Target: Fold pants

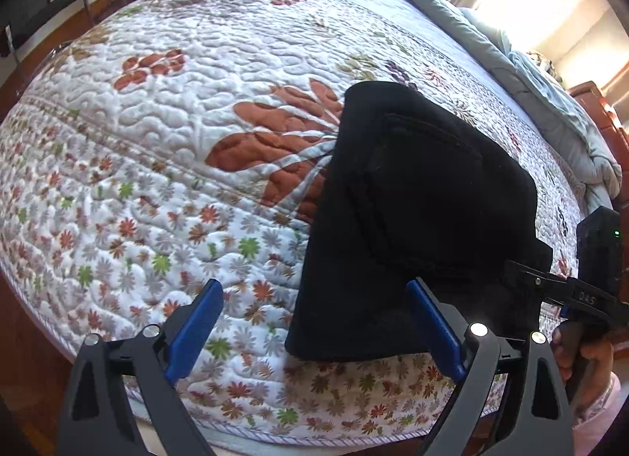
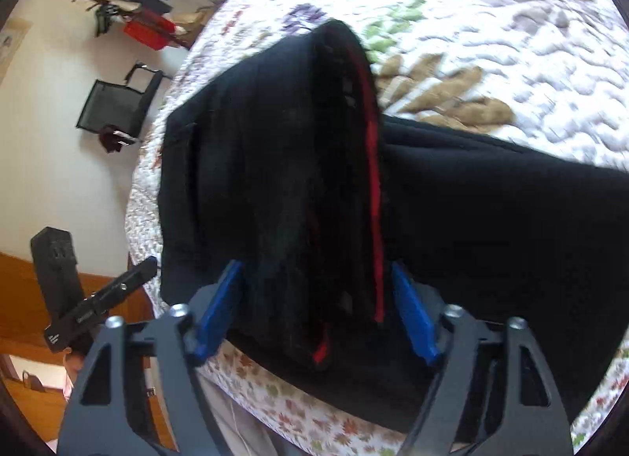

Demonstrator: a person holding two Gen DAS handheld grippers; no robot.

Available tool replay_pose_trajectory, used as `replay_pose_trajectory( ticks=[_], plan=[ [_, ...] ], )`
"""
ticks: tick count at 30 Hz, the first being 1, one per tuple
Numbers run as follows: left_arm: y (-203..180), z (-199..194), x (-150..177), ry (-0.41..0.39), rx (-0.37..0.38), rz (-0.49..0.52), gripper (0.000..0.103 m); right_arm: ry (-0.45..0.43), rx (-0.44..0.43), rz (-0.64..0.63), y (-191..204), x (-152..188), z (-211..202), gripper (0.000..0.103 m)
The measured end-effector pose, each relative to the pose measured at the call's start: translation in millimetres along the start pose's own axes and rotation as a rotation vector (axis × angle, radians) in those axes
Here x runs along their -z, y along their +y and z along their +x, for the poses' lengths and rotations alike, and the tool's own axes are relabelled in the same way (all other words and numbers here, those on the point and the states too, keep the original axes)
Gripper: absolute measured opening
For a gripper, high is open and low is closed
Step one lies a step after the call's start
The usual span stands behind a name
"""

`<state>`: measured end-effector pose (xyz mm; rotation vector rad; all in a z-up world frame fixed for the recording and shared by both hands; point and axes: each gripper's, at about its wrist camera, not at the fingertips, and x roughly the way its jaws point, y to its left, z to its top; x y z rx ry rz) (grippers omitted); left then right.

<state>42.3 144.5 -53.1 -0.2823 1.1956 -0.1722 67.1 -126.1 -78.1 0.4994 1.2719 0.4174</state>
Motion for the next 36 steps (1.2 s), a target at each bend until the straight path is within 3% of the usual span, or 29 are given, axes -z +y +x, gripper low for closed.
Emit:
replay_pose_trajectory(
  ticks=[3,8,13,21,25,29,34,36],
  plan=[
    [4.4,-0.7,3.1,0.009,0.000,-0.017,0.094,-0.008,-0.058,-0.026,6.9,-2.6,-4.1,0.020],
    [1.6,-6.0,1.1,0.003,0.011,-0.021,0.094,-0.115,-0.178,-0.096,31.8,-0.3,-53.2,0.016],
    [-5.7,-12.3,-2.6,-0.003,0.034,-0.013,0.095,-0.189,-0.129,-0.144,39.9,8.7,-105.0,0.015],
    [-34.0,1.7,-1.0,0.029,0.051,0.045,0.095,-0.255,-0.037,-0.072,-19.9,37.7,-170.1,0.015],
    [-49.8,15.2,0.1,0.055,0.048,0.074,0.096,-0.225,0.029,0.004,-61.5,55.1,-161.4,0.016],
    [-58.9,28.6,-1.5,0.084,0.050,0.076,0.096,-0.131,0.087,0.069,-95.9,65.5,-115.8,0.016],
    [-62.3,37.4,-11.8,0.090,0.069,0.074,0.096,-0.121,0.089,0.071,-105.0,66.9,-96.7,0.021],
    [-63.9,39.1,-24.9,0.070,0.074,0.081,0.096,-0.115,0.104,0.052,-103.6,67.2,-99.2,0.032]
  ],
)
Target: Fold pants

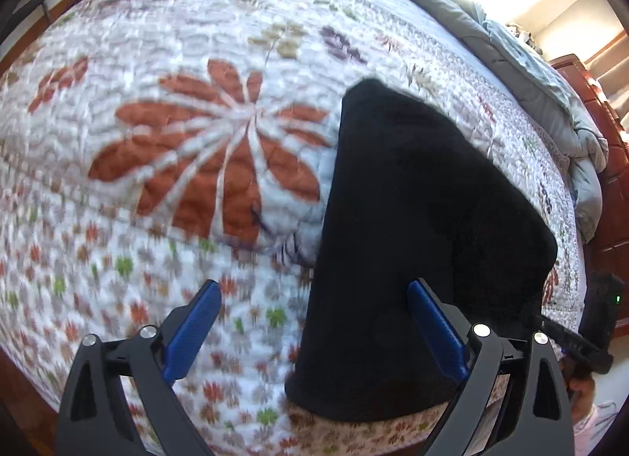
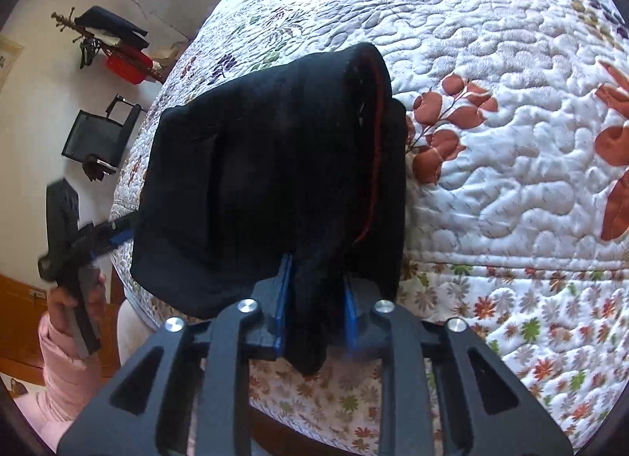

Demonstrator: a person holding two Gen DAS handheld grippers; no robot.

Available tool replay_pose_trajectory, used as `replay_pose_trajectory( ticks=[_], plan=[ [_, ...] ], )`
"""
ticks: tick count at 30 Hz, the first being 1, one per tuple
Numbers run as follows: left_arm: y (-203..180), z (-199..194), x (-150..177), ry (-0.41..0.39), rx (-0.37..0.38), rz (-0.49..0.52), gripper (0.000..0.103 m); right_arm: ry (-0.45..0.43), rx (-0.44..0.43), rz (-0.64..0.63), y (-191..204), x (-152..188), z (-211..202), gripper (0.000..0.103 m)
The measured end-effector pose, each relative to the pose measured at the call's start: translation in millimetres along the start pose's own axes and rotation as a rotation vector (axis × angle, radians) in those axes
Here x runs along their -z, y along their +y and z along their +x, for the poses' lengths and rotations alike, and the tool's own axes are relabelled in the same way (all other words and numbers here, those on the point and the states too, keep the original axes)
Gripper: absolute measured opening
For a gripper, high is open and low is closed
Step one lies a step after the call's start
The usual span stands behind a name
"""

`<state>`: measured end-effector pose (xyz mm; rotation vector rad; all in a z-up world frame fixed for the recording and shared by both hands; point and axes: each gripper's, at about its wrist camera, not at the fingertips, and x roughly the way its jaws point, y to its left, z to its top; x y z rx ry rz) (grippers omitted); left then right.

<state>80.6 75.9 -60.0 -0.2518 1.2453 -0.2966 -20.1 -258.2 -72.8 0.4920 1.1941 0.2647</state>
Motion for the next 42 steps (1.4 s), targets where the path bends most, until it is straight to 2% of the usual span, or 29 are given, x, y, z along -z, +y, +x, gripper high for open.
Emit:
replay_pose_trajectory(
  ticks=[2,5,9,11,13,15,18,19,20,21,24,28,33,36,37,38,39,40,42],
  plan=[
    [1.5,0.0,-16.6,-0.020,0.012,-0.001,0.096,0.003,0.027,-0.033,2.6,-0.6,-5.5,0.043],
    [4.1,7.2,-43.4,-0.008,0.060,-0.008,0.096,-0.028,0.011,-0.051,3.0,-5.2,-21.1,0.046],
    [0.6,28.2,-80.4,0.038,0.111,0.005,0.096,-0.075,-0.037,-0.045,3.6,-26.6,-36.9,0.054],
    [-0.9,41.7,-93.6,0.078,0.139,0.007,0.096,-0.083,-0.027,-0.038,2.3,-42.1,-37.2,0.064],
    [0.6,52.8,-100.7,0.105,0.181,-0.009,0.096,-0.087,-0.020,-0.018,-2.0,-59.3,-31.2,0.064],
    [4.2,61.4,-106.2,0.120,0.234,-0.045,0.096,-0.070,-0.062,0.018,-10.5,-70.6,-21.9,0.064],
    [4.6,69.3,-110.1,0.128,0.320,-0.090,0.093,-0.037,-0.125,0.069,-23.1,-84.4,-5.4,0.055],
    [4.7,71.2,-110.7,0.135,0.365,-0.101,0.076,-0.035,-0.123,0.074,-22.2,-87.6,-2.7,0.051],
    [4.7,73.2,-111.3,0.147,0.401,-0.117,0.061,-0.040,-0.123,0.069,-21.5,-89.6,-1.9,0.038],
    [5.0,72.9,-111.1,0.153,0.394,-0.140,0.059,-0.049,-0.138,0.058,-18.9,-89.8,-2.9,0.025],
    [-4.8,67.4,-109.7,0.135,0.338,-0.074,0.046,-0.077,-0.184,0.036,-18.4,-92.5,-12.2,0.020],
    [-6.6,52.6,-104.0,0.090,0.316,-0.073,0.035,-0.087,-0.124,0.009,-11.8,-93.1,-16.1,0.017],
    [-11.3,80.9,-97.7,0.081,0.194,-0.041,0.036,-0.046,-0.033,0.072,-32.1,-95.5,19.2,0.016],
    [-14.3,75.9,-98.0,0.072,0.174,-0.032,0.040,-0.051,-0.083,0.135,-43.2,-94.8,20.6,0.018],
    [-14.2,71.5,-97.8,0.069,0.171,-0.029,0.045,-0.056,-0.095,0.141,-43.9,-93.5,17.9,0.020],
    [-14.1,66.9,-96.7,0.064,0.165,-0.028,0.054,-0.070,-0.111,0.130,-42.2,-90.8,12.1,0.026],
    [-13.0,60.6,-94.2,0.061,0.155,-0.028,0.061,-0.081,-0.117,0.123,-39.8,-87.6,5.2,0.040],
    [-11.5,54.9,-90.4,0.063,0.153,-0.027,0.071,-0.089,-0.106,0.114,-36.6,-82.0,-4.3,0.044],
    [-7.9,45.1,-79.0,0.070,0.175,-0.019,0.073,-0.094,-0.100,0.088,-30.8,-69.3,-18.1,0.050]
  ],
)
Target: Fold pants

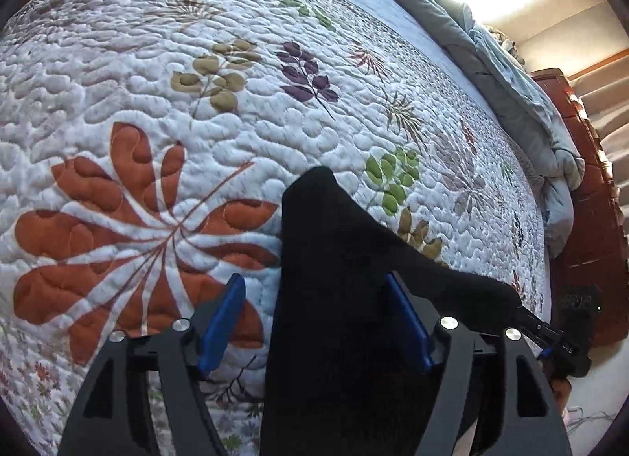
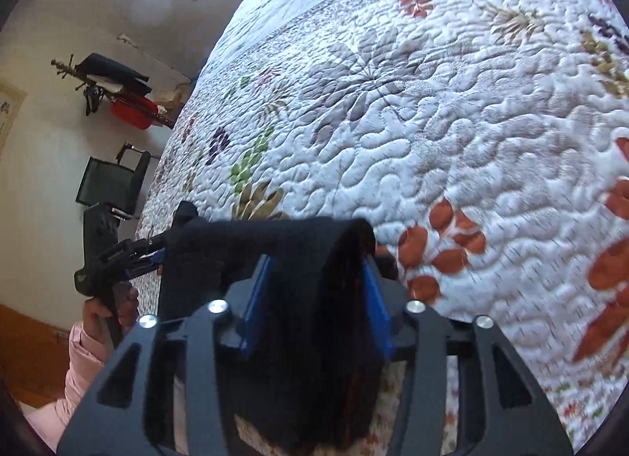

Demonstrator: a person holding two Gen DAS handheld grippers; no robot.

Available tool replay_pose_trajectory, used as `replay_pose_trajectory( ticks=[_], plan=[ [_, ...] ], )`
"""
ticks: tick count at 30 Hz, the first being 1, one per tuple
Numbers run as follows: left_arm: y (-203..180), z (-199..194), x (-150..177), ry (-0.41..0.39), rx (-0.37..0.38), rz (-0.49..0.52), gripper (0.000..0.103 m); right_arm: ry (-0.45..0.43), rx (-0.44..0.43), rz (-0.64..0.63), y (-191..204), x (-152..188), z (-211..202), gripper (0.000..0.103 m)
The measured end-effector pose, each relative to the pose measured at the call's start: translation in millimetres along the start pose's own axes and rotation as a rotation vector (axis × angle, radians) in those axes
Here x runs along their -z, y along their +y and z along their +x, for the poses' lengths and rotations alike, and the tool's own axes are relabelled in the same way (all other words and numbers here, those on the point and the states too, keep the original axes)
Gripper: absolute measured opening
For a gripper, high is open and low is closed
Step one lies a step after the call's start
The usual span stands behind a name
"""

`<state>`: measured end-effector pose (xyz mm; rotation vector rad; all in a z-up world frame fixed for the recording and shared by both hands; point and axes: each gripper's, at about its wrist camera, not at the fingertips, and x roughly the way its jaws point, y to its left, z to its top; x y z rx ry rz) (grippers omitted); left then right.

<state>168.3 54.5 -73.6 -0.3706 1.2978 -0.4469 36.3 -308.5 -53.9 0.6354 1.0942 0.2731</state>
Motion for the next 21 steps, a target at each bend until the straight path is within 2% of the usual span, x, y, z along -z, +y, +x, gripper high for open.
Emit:
replay_pose_trajectory(
  ticks=[5,8,11,13,15,16,17,19,21],
  plan=[
    [-8.6,-15.9,56.1,0.033,0.026,0.078,0.073,0.051,0.020,-0.046,12.1,49.0,-27.1,0.053],
    [-13.3,-12.1,82.8,0.046,-0.002,0.108,0.075,0.083,0.025,-0.046,13.6,74.9,-28.3,0.058],
    [-12.6,-4.3,100.7,0.049,0.005,0.094,0.079,0.118,0.022,-0.026,12.7,87.2,-15.8,0.060],
    [-11.0,-4.1,102.0,0.048,0.006,0.076,0.075,0.117,0.033,-0.015,11.7,87.2,-8.1,0.053],
    [-12.6,-10.0,100.1,0.046,0.005,0.068,0.062,0.111,0.026,-0.025,14.6,83.9,-8.1,0.026],
    [-13.8,-14.4,98.7,0.045,-0.004,0.067,0.051,0.109,0.037,-0.037,16.8,82.7,-9.8,0.015],
    [-14.7,-17.4,97.4,0.044,-0.014,0.071,0.047,0.103,0.052,-0.064,21.3,79.6,-12.7,0.007],
    [-16.2,-22.1,96.2,0.040,-0.023,0.086,0.044,0.100,0.057,-0.078,26.4,78.8,-19.2,0.007],
    [-16.7,-15.3,99.0,0.050,-0.066,0.109,0.044,0.121,0.108,-0.105,30.0,80.1,-12.5,0.007]
  ],
)
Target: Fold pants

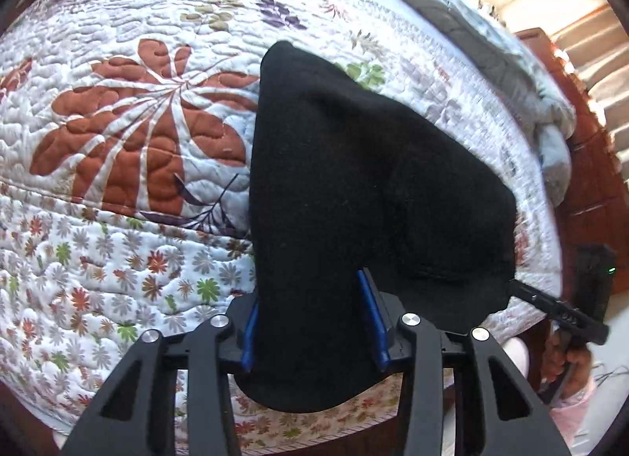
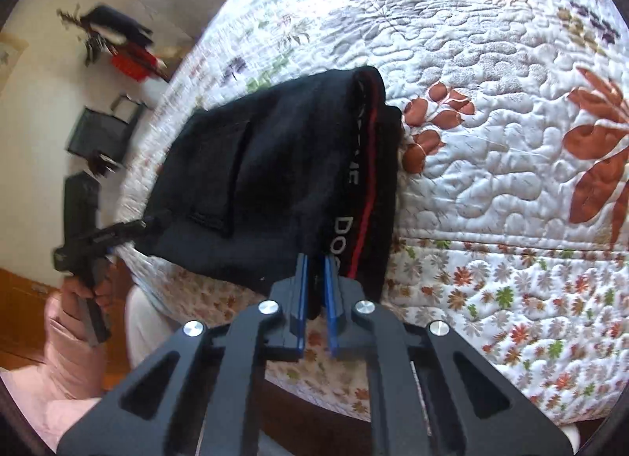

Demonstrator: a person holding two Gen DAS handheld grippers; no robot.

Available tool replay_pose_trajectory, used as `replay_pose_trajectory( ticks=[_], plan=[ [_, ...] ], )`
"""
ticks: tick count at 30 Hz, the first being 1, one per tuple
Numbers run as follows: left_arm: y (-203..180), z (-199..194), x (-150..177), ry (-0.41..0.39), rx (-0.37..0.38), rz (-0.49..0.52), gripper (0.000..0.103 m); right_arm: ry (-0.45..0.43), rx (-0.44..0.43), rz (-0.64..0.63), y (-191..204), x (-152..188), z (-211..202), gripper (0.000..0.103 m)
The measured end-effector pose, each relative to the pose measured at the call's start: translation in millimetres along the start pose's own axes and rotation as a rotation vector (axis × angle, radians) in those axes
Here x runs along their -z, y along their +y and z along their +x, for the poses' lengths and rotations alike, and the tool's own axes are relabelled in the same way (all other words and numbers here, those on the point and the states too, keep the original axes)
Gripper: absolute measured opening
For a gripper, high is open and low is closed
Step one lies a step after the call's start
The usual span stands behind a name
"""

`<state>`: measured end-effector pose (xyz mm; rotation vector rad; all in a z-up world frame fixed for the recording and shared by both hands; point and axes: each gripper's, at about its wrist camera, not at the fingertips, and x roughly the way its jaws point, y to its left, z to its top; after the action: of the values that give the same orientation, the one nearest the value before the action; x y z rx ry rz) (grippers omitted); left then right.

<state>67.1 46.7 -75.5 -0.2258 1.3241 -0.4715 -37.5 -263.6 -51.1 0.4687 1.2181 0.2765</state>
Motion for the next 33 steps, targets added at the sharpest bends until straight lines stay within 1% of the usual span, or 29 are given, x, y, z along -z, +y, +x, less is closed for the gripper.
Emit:
replay_pose_trajectory(
  ticks=[1,2,3,5,7,9,10,11,12,14,16,17,18,19,21,22,24,26,29,32,33],
  plan=[
    [-0.4,5.5,1.5,0.003,-0.026,0.015,0.046,0.018,0.038,-0.011,1.4,1.2,7.5,0.007],
    [-0.6,12.7,4.4,0.000,-0.056,0.040,0.049,0.027,0.057,-0.016,-0.6,2.2,13.0,0.008],
    [-1.0,15.1,6.2,-0.010,-0.059,0.044,0.049,0.034,0.077,-0.020,-0.7,3.6,18.7,0.009],
    [-3.2,15.0,8.4,-0.026,-0.062,0.056,0.050,0.029,0.082,-0.007,-1.1,4.6,23.0,0.010],
    [-4.0,13.9,8.7,-0.024,-0.068,0.060,0.051,0.028,0.087,-0.004,0.2,3.5,24.8,0.010],
    [-8.5,10.2,7.1,-0.025,-0.100,0.067,0.055,0.026,0.105,-0.010,3.7,4.2,23.6,0.013],
    [-11.4,8.3,7.2,-0.030,-0.119,0.073,0.060,0.024,0.112,-0.017,6.0,4.1,21.4,0.015],
    [-16.8,3.4,6.5,-0.038,-0.148,0.091,0.062,0.016,0.124,-0.023,9.7,4.1,18.7,0.024],
    [-19.6,-1.1,6.9,-0.044,-0.162,0.104,0.064,0.009,0.139,-0.024,14.7,2.4,17.2,0.034],
    [-26.6,-8.1,7.6,-0.052,-0.205,0.137,0.075,-0.004,0.162,-0.043,18.5,2.6,10.0,0.041],
    [-34.4,-13.2,8.3,-0.055,-0.228,0.172,0.078,-0.018,0.175,-0.050,23.7,0.5,3.4,0.051],
    [-38.4,-15.7,8.6,-0.059,-0.225,0.190,0.080,-0.021,0.181,-0.051,24.0,-0.8,1.5,0.059],
    [-42.2,-15.9,8.3,-0.060,-0.226,0.200,0.081,-0.026,0.199,-0.057,25.8,-2.5,0.3,0.065],
    [-43.7,-16.2,8.2,-0.062,-0.228,0.204,0.083,-0.026,0.225,-0.063,28.2,-4.5,1.4,0.066],
    [-46.0,-14.4,5.6,-0.067,-0.237,0.208,0.084,-0.019,0.247,-0.054,29.1,-7.9,5.5,0.069],
    [-45.7,-12.9,1.4,-0.065,-0.238,0.206,0.084,-0.014,0.242,-0.042,28.9,-10.5,8.8,0.069],
    [-43.2,-7.6,-1.7,-0.059,-0.238,0.195,0.084,-0.010,0.246,-0.028,29.7,-14.3,14.3,0.072],
    [-41.4,-1.8,-4.4,-0.053,-0.240,0.190,0.084,-0.002,0.261,-0.015,28.6,-19.4,21.1,0.073],
    [-39.7,7.6,-8.7,-0.041,-0.237,0.189,0.085,0.014,0.256,0.016,22.3,-24.8,33.6,0.074],
    [-40.9,15.4,-11.0,-0.034,-0.246,0.198,0.088,0.031,0.279,0.028,17.8,-26.9,48.4,0.080],
    [-41.2,17.0,-11.7,-0.033,-0.249,0.199,0.089,0.032,0.307,0.034,17.0,-27.2,51.9,0.082]
  ],
)
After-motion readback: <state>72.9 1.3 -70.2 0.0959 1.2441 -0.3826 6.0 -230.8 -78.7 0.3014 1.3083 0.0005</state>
